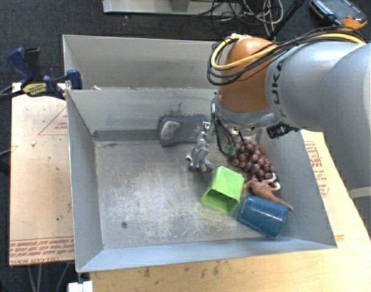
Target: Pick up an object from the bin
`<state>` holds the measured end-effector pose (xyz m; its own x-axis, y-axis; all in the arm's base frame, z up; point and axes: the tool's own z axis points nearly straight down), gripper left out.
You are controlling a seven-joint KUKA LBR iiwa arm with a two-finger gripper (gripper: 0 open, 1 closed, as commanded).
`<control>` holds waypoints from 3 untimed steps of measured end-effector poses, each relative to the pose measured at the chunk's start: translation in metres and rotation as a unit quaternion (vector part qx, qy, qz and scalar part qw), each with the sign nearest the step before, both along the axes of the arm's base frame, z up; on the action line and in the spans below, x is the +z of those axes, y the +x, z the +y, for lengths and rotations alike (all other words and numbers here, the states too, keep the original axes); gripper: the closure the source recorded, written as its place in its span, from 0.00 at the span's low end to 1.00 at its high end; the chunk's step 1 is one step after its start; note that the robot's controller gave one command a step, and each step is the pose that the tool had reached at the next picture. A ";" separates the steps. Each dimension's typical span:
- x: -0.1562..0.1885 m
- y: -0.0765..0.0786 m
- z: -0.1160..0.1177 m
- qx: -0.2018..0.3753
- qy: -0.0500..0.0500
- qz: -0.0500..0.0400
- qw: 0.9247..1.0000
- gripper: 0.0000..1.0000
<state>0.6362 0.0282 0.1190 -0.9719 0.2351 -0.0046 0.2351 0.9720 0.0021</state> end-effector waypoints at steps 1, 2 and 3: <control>-0.001 -0.006 -0.009 0.011 0.000 0.001 1.000 1.00; 0.001 -0.008 -0.013 0.016 -0.001 0.001 1.000 1.00; 0.001 -0.006 -0.012 0.018 0.000 0.001 1.000 1.00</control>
Offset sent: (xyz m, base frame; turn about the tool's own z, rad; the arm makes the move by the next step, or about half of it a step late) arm -0.0035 -0.0034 0.0038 -0.0492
